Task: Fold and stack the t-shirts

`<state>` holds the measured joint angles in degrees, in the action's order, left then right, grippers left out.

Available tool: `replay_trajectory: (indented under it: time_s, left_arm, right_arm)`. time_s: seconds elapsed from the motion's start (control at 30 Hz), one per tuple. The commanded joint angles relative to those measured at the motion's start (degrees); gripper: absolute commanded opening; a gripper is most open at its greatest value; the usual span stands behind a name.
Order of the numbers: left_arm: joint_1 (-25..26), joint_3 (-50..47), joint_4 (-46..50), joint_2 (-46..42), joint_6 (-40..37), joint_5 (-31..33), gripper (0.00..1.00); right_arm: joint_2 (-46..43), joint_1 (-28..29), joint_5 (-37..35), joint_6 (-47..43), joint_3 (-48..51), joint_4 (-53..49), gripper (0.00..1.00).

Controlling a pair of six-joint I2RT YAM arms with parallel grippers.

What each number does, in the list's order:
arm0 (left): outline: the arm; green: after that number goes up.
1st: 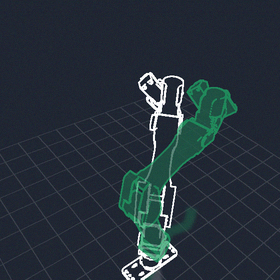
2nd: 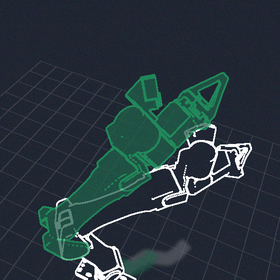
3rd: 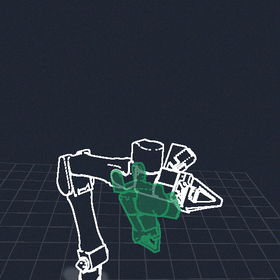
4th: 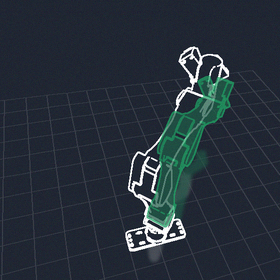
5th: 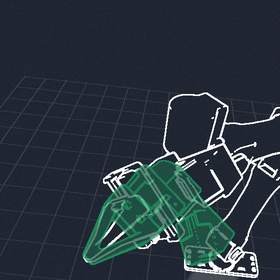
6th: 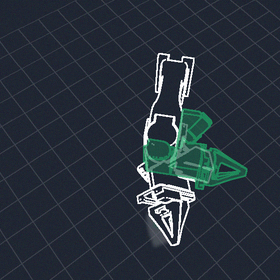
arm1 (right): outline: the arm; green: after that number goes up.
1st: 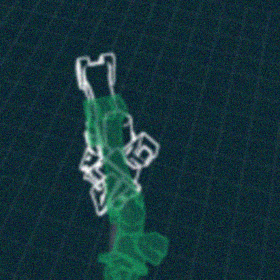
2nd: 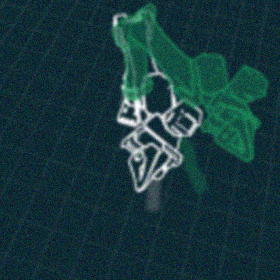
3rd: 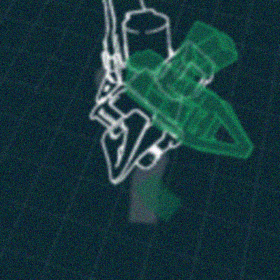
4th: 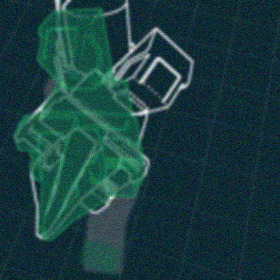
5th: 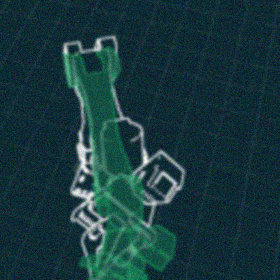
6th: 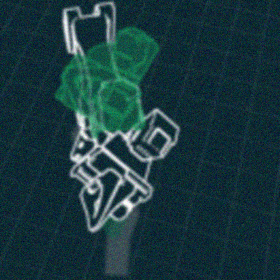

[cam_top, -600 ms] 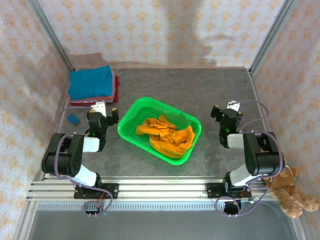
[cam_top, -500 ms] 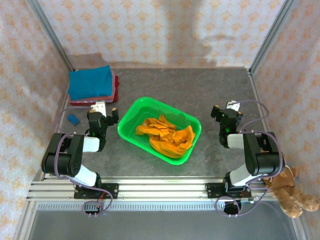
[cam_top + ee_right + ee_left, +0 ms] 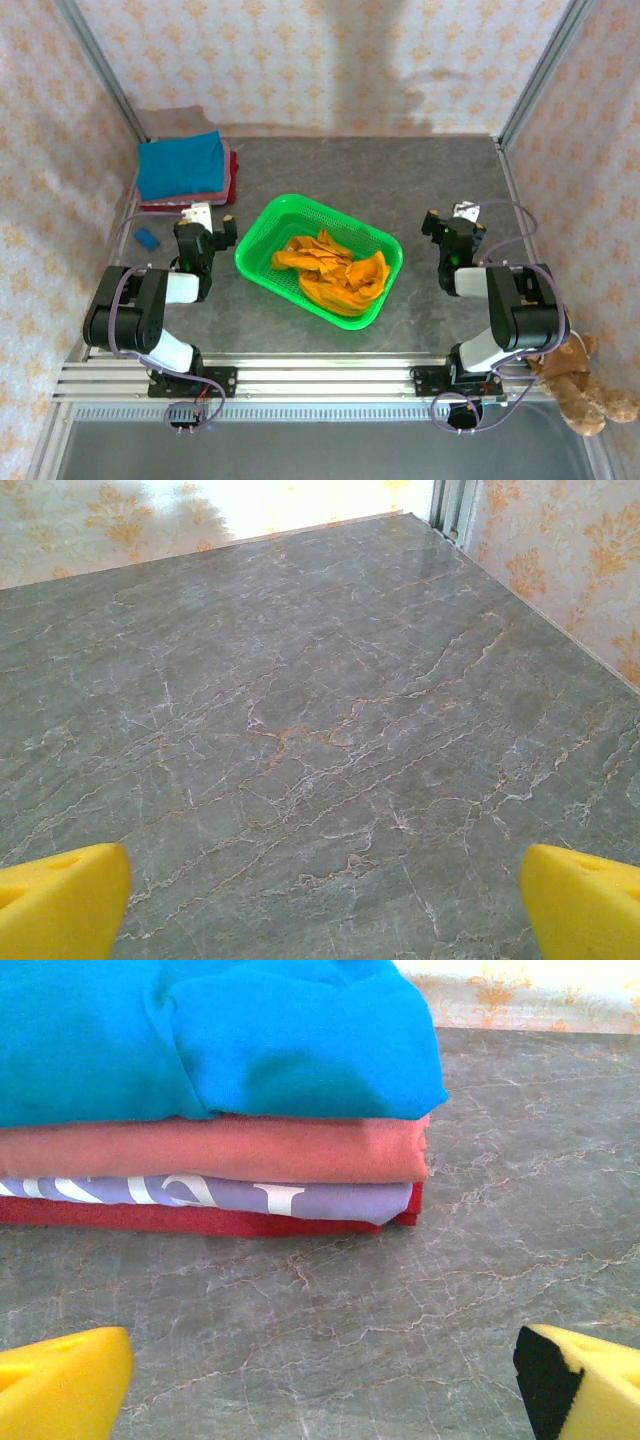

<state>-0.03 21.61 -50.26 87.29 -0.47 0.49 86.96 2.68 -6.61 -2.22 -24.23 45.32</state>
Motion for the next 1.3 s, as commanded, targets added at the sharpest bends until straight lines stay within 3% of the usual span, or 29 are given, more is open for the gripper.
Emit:
replay_trajectory:
  time_s: [0.0,0.07,0.13,0.23,0.33,0.47,0.67,0.83,1.0,1.17,1.27]
  left_arm:
    - [-0.15,0.85,0.21,0.43,-0.41,2.16,1.00]
    - [-0.07,0.85,0.19,-0.16,0.35,4.54,1.00]
    - [0.02,2.51,6.26,-3.94,0.71,6.23,1.00]
    - [0.56,9.08,23.49,-11.34,3.31,11.71,1.00]
    - [0.71,18.34,43.99,-16.78,9.09,13.72,0.99]
    - [2.03,28.27,67.83,-21.16,18.70,10.09,0.99]
    - [10.29,32.67,88.25,-29.64,31.31,3.75,0.99]
    - [18.65,27.04,93.38,-39.81,46.37,0.62,0.99]
    - [27.29,19.96,94.24,-46.83,57.01,1.00,0.99]
    - [34.98,16.02,92.34,-46.93,62.54,0.36,0.99]
    - [39.13,12.90,84.83,-43.79,65.80,-1.77,0.99]
  right_arm:
    - [0.24,-0.13,-0.51,0.26,0.55,-0.25,0.99]
    - [-0.42,-0.13,0.35,-0.13,-0.05,-1.32,0.99]
    - [-3.67,-0.06,1.66,-0.75,-3.74,-10.33,0.99]
    - [-8.37,-0.04,-1.41,1.80,-10.66,-27.75,0.99]
    - [-12.90,0.29,-2.02,3.69,-14.07,-37.40,0.99]
    - [-16.00,1.00,-1.79,9.35,-23.67,-57.14,0.99]
    - [-14.18,5.97,5.37,12.65,-38.11,-80.99,0.99]
    - [-12.61,12.53,10.68,15.64,-45.43,-93.33,0.99]
    - [-12.27,15.73,18.50,20.11,-46.87,-97.86,0.99]
    - [-11.64,18.57,22.90,21.66,-47.07,-100.93,0.99]
    - [-11.89,20.14,24.22,22.68,-46.16,-101.33,0.99]
